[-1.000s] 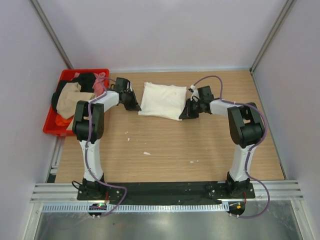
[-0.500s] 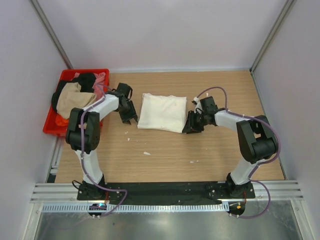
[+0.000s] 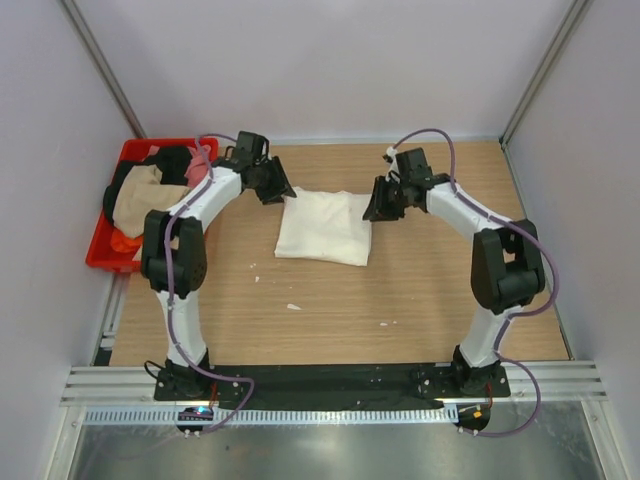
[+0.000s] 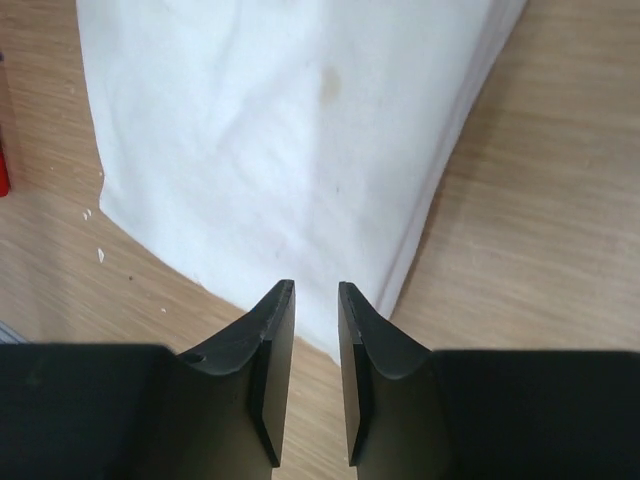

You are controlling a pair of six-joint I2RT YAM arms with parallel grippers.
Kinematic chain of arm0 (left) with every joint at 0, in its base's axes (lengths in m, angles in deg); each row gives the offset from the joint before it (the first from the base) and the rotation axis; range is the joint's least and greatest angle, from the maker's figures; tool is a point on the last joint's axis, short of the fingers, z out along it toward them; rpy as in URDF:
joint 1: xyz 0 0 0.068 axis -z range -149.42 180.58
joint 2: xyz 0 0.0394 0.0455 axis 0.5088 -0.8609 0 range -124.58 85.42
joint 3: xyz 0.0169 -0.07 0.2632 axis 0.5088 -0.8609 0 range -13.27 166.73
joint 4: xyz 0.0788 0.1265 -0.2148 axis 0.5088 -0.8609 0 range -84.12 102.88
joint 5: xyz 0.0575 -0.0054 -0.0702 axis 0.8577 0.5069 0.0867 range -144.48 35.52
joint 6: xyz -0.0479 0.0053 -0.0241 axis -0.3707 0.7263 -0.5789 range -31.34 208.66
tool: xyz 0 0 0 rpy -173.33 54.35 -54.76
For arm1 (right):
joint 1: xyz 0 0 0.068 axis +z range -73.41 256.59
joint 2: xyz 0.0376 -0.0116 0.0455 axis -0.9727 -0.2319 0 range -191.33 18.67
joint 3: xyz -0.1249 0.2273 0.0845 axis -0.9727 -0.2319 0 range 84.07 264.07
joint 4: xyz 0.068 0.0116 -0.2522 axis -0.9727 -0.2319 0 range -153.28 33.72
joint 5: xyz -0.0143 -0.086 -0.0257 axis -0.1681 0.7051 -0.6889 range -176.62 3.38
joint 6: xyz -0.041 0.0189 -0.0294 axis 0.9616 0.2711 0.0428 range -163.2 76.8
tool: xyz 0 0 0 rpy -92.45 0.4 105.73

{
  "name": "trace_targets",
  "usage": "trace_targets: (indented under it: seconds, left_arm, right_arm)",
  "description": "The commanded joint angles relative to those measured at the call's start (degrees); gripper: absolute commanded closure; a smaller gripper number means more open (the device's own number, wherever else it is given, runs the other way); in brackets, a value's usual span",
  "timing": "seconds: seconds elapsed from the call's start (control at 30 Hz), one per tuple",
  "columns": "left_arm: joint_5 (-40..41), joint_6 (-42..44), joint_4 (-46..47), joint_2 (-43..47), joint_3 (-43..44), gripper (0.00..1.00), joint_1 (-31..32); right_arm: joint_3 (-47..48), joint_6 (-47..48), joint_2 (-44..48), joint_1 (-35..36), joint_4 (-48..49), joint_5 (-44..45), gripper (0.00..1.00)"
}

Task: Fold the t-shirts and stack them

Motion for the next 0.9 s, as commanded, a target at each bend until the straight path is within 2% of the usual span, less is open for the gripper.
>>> trace_targets:
  seconds: [0.0,0.2,0.43,0.6,0.73,0.87]
  left_arm:
    - [-6.1,-0.2,7.3,-7.5,5.0,0.58,0.2]
    - [-6.1,-1.3,12.3,-20.0,16.8,0.58,-1.0]
    - [-6.8,-6.8,19.8,-27.3,20.2,0.58,-4.6]
    - [-12.3,-9.0,23.5,-27.9,19.5,0.56,-4.7]
    - [-18.5,-11.0,25.5,-24.8,19.5,0.52,-4.8]
    - [-20.1,-13.1,25.3,-19.2,19.5,0.48,-6.0]
  right_arm:
    - [9.4,1.6,-6.4,-0.1,0.2,-0.4,0.71]
    - [21.7,5.1,-17.2,-0.8,2.5,0.3,0.8]
    - [30.9,8.0,-28.6,-3.0,3.5,0.8,0.82]
    - [32.4,8.5,-28.9,-3.7,4.6,2.0,0.81]
    - [35.1,7.7,-27.1,-4.3,2.8,2.2,0.78]
    - [34.3,4.9,-23.4,-4.2,1.7,-2.5,0.72]
